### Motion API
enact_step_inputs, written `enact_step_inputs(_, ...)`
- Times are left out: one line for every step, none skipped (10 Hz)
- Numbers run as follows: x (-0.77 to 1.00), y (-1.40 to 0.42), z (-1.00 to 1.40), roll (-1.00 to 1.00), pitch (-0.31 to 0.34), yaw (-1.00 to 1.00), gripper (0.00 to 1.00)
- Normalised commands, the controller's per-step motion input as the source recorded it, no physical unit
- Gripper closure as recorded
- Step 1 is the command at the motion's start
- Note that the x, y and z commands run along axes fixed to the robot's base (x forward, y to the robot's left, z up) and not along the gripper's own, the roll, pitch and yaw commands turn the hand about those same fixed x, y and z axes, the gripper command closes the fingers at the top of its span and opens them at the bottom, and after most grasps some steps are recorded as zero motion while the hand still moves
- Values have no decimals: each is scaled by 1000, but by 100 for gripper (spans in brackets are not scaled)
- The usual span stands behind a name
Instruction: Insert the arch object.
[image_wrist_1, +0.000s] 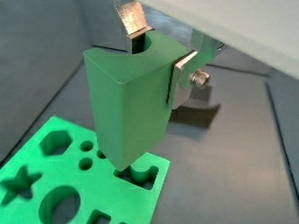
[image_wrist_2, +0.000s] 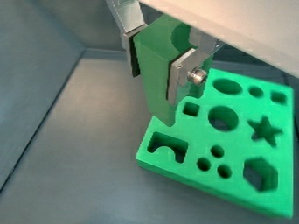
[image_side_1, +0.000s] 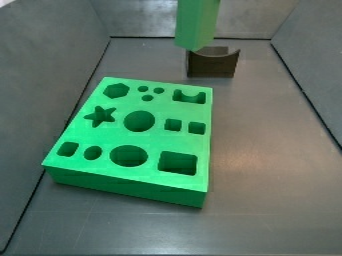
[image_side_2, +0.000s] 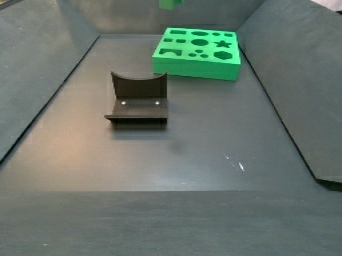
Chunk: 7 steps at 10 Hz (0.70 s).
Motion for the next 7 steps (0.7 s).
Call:
enact_step_inputs(100,89,-389,30,0,-903,100)
enact_step_inputs(100,86,-374,23,0,-917,100)
enact_step_inputs(111,69,-337,1,0,-937,100)
enact_step_inputs(80,63,-351,9,0,-946,100)
enact_step_inputs(23,31,-360,10,0,-971,100)
enact_step_inputs(37,23,-337,0,0,-983,100)
enact_step_inputs(46,11,-317,0,0,-991,100)
